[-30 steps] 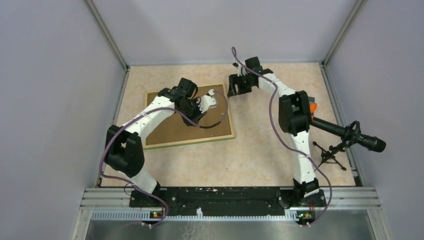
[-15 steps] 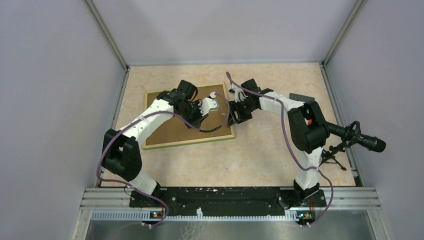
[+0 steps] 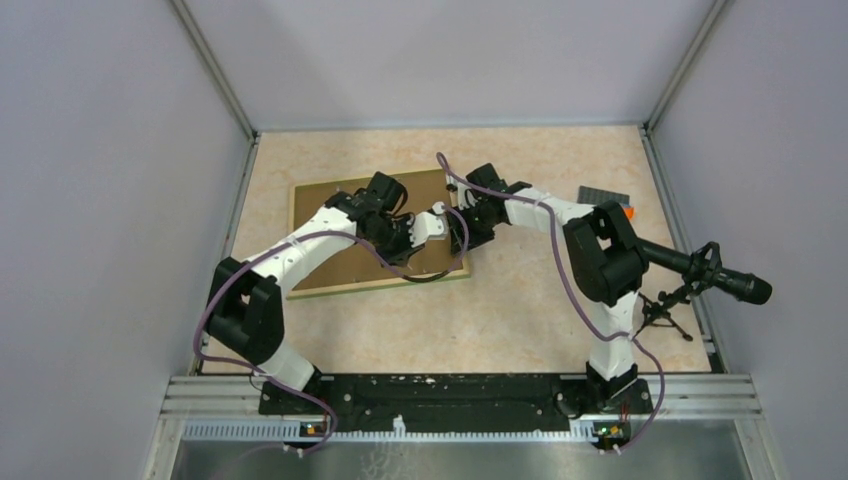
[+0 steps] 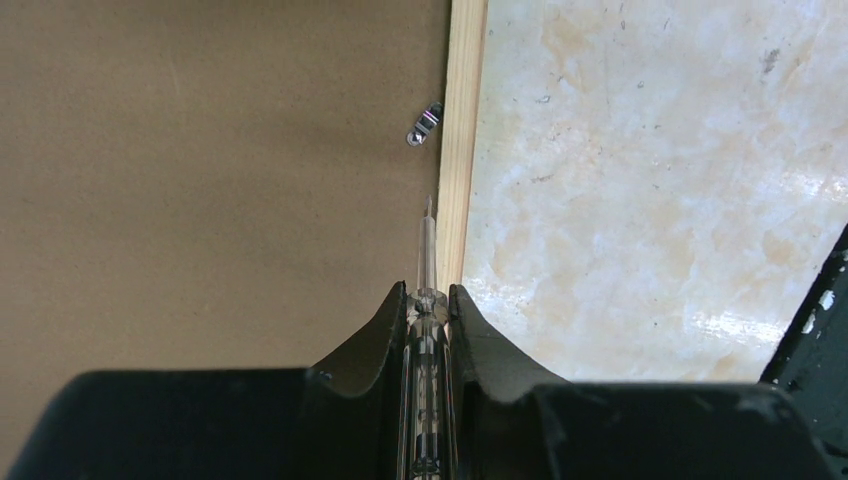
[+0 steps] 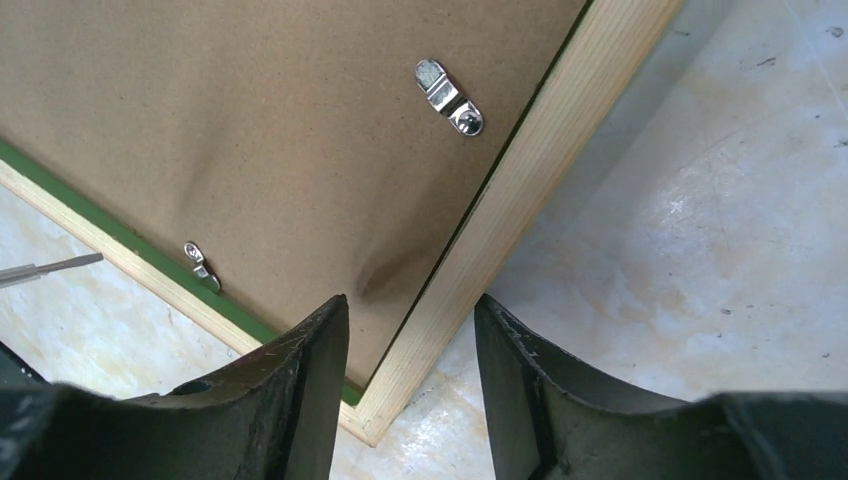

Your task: Take the photo out of the frame

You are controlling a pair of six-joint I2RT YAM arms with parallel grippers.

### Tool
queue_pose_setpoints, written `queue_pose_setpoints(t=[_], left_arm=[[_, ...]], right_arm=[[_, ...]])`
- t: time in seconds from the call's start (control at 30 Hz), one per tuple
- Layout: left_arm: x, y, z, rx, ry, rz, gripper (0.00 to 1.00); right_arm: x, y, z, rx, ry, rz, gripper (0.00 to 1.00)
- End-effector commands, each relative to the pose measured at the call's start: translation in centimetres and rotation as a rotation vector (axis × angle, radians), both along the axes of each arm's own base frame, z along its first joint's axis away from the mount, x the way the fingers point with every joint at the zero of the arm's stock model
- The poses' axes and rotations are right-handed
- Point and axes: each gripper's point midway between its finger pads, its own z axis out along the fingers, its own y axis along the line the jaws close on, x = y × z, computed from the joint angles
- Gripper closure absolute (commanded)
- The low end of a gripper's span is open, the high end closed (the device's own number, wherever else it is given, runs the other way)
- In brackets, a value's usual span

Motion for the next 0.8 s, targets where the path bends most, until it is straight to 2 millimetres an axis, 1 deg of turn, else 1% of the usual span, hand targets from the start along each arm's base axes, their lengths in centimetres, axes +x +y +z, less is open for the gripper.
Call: queue_pose_setpoints(t=[0.0,0.13,0.4,0.57,0.77], left_arm=[[0.6,-1.3,0.9,-0.041,-0.071,-0.035,1.0],[0.2,-1.9,0.2,-0.035,-0.071,-0.065,1.0],[0.0,-3.4,-0.7,-0.037,-0.063,-0.106,1.0],[0.0,-3.7,-1.8,-0.015,-0.059,-0.116,1.0],[0.3,-3.6,-2.2,0.004,-0.066,-0.111,1.0]], right_arm=[[-0.9,-0.9,-3.5,-0.084,0.053,-0.005,0.52],[-1.1,-0.9,-3.8,-0.083,0.066,-0.003,0.56],[-1.1,-0.9,-3.8,-0.085,0.069,-0.003,0.59],[-1.1,-0.9,-3.8,-0.085,0.067,-0.002,0.59],[-1.1,-0.9,-3.9,-0.087,0.071,0.0,0.6]])
